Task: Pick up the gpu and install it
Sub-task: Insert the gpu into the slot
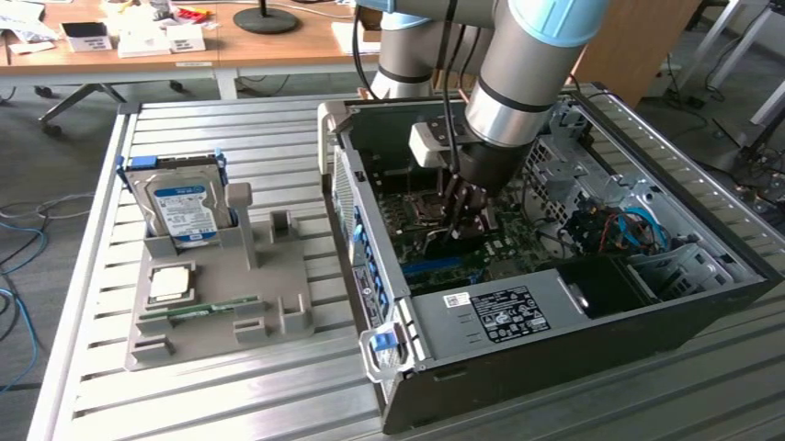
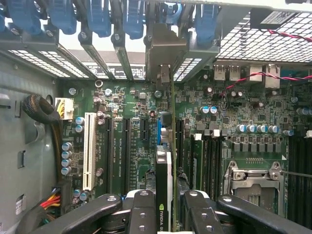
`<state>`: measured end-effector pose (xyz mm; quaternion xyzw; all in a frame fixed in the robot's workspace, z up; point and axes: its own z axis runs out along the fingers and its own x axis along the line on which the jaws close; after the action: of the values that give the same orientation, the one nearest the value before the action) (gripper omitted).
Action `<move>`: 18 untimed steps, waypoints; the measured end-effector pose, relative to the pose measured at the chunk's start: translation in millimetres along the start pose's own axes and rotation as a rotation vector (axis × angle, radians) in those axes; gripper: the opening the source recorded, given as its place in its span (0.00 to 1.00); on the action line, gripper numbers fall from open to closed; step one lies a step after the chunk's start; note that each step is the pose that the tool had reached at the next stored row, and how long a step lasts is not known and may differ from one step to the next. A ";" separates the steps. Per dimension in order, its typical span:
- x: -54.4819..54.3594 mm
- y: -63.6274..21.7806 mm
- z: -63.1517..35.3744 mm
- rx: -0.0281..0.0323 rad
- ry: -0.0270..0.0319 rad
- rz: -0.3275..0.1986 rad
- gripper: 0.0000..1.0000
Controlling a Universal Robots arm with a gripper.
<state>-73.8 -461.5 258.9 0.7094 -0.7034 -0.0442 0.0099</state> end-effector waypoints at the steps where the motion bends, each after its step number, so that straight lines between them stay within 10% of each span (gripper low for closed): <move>1: 0.0 0.0 0.0 0.0000 0.0000 0.000 0.27; 13: 0.0 0.2 0.0 0.0001 0.0001 0.000 0.40; 18: 0.0 0.3 0.0 0.0100 -0.0069 -0.011 0.40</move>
<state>-74.1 -461.5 258.9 0.7130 -0.6998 -0.0432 0.0037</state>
